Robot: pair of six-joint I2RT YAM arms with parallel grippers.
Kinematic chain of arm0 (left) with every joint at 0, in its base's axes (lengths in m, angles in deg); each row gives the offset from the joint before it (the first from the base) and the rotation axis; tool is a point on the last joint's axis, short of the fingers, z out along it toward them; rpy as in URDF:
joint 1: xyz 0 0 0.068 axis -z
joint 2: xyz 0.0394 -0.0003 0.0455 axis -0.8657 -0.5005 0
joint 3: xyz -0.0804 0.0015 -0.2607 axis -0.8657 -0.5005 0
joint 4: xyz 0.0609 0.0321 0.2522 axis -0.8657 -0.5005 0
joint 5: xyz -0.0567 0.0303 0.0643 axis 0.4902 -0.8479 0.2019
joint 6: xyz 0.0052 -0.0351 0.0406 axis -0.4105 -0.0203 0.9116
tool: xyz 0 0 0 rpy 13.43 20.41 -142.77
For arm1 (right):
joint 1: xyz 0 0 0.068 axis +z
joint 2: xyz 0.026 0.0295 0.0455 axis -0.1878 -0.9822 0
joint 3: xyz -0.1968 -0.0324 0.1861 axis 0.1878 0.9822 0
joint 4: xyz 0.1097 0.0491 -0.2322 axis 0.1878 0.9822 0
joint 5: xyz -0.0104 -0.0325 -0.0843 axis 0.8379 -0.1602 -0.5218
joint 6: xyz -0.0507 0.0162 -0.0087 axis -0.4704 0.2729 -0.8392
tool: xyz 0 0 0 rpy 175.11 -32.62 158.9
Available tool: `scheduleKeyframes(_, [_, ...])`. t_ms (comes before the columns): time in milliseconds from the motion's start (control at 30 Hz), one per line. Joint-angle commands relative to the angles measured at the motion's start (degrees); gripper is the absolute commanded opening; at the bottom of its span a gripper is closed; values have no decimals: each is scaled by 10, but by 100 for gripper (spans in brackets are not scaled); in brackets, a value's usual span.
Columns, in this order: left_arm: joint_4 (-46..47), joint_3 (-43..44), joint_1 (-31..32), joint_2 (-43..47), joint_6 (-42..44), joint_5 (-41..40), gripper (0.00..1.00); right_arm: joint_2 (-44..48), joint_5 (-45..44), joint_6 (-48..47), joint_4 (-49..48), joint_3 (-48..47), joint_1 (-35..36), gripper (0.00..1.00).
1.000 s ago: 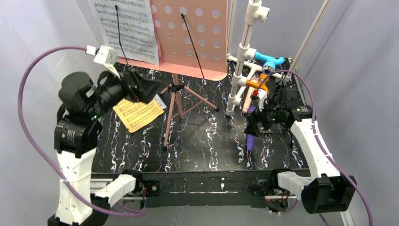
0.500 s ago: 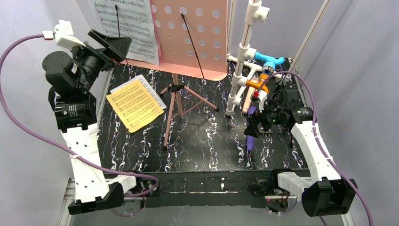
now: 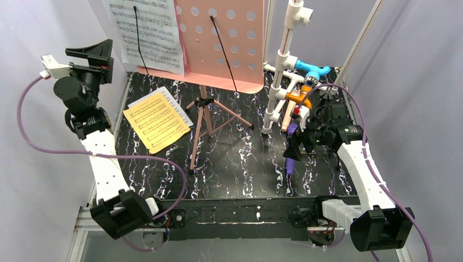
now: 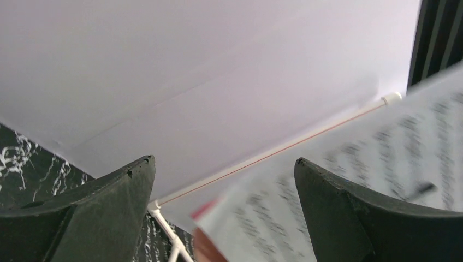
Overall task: Pack up the instrument practice props
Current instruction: Pick up the sheet music from the music stand.
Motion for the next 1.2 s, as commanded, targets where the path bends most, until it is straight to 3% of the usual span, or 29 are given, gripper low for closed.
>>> scheduleKeyframes(0, [182,-53,-13,-22,-105,39,98,10,13,-16,-1,6,4,100])
scheduleKeyframes(300, [245,-45,-12,-56,-144,106,98,4,18,-3,-13,9,5,100])
scheduleKeyframes(633, [269,-81,-4,-28,-175,128,95,5,17,0,-12,7,7,100])
scheduleKeyframes(1167, [284,-125,1,37,-187,123,73,9,13,-1,-5,4,9,100])
